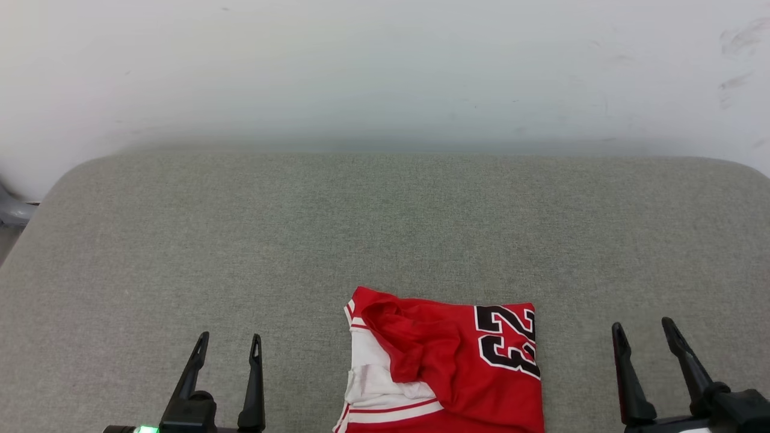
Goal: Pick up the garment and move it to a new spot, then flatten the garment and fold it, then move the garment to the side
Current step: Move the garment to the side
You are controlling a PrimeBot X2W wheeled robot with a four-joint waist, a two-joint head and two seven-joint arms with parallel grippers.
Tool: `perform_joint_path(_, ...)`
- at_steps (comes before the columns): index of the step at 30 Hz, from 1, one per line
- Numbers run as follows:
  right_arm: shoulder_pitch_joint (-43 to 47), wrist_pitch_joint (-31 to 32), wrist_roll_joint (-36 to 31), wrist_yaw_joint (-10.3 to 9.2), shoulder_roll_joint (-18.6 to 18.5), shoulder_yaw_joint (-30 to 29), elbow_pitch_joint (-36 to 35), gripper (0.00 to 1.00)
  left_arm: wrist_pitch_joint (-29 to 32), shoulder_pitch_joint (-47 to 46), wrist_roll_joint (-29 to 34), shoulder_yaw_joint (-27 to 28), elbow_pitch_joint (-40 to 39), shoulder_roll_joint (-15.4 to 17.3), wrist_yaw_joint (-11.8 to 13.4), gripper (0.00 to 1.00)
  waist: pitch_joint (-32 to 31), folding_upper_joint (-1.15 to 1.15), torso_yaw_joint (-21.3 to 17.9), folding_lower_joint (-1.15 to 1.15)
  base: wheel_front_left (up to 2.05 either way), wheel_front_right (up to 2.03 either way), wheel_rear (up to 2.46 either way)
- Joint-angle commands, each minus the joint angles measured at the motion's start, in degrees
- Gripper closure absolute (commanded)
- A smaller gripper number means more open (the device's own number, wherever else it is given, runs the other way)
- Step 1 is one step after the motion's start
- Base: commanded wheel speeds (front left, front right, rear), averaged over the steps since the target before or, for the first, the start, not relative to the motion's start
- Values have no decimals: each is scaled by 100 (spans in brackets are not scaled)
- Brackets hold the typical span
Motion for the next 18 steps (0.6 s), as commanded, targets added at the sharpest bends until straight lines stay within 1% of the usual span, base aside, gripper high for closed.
perform_joint_path(1,50,-30,-16,-5,33,12,21,0,-11,22,20,-13,-3,19,3,0,0,0,1,0,0,0,0)
perform_joint_path(6,30,-32,-115,-6,43,77,112,0,-11,14,20,-21,40,17,-21,0,-8,0,25,0,0,0,0)
perform_joint_path(10,-182,26,-143,-6,31,80,81,0,-11,-12,15,-22,56,9,-26,0,-17,0,52,0,0,0,0)
perform_joint_path(15,-663,299,-40,-6,-350,147,-13,0,-11,-72,14,-31,90,-7,-29,0,-12,0,111,0,0,0,0)
perform_joint_path(18,-1087,743,142,-5,-690,308,-30,0,-11,-90,13,-24,107,0,-37,0,-3,0,145,0,0,0,0)
